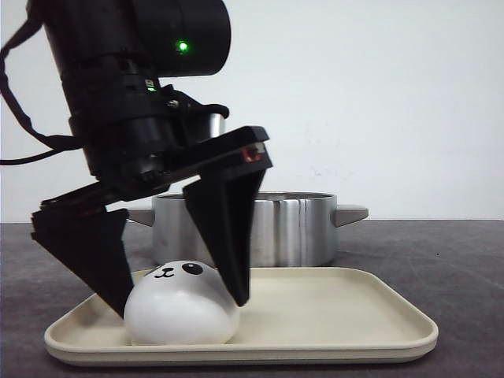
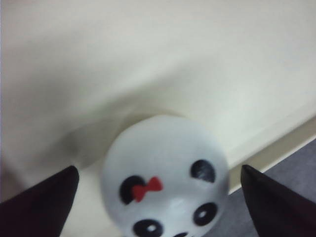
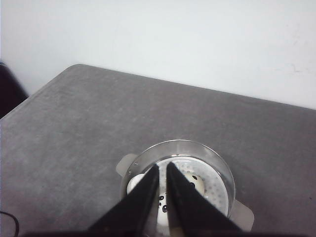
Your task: Steam buns
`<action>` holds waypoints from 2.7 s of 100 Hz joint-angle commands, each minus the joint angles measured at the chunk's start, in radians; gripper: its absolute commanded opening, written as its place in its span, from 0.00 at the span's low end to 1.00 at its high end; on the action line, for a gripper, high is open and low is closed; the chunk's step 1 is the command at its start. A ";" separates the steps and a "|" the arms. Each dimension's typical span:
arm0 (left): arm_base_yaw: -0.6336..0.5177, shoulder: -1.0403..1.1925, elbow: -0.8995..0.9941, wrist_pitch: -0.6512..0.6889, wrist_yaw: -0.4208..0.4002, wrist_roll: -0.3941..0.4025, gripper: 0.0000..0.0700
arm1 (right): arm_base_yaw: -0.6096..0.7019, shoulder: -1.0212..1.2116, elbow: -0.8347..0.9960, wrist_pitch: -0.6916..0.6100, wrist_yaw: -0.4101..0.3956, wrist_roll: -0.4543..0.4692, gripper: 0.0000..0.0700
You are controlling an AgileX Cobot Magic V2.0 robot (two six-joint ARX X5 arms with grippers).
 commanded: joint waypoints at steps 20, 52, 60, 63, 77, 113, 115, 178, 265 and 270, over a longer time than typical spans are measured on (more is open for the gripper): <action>-0.021 0.027 0.011 0.014 -0.009 -0.003 0.38 | 0.007 0.006 0.021 0.003 0.003 -0.010 0.02; -0.021 0.019 0.023 0.016 -0.008 0.035 0.01 | 0.007 0.006 0.021 -0.013 0.003 -0.010 0.02; -0.021 -0.008 0.047 0.010 -0.006 0.059 0.01 | 0.007 0.006 0.021 -0.014 0.003 -0.010 0.02; -0.021 -0.019 0.061 0.008 -0.007 0.063 0.01 | 0.007 0.006 0.021 -0.014 0.003 -0.010 0.02; -0.017 -0.064 0.165 0.007 -0.055 0.083 0.01 | 0.007 0.006 0.021 -0.015 0.003 -0.010 0.02; 0.084 -0.067 0.384 0.116 -0.251 0.231 0.01 | 0.007 0.006 0.021 -0.015 0.002 -0.010 0.02; 0.095 -0.064 0.384 0.126 -0.251 0.231 0.01 | 0.007 0.006 0.021 -0.015 0.002 -0.010 0.02; 0.222 0.190 0.385 0.286 -0.074 0.074 0.02 | 0.007 0.007 0.021 -0.044 0.003 -0.010 0.02; 0.227 0.202 0.558 0.087 -0.001 0.148 0.96 | 0.007 0.007 0.019 -0.064 0.012 -0.010 0.02; 0.227 0.179 0.571 0.064 -0.034 0.158 0.95 | 0.007 0.007 0.017 -0.067 0.027 -0.010 0.02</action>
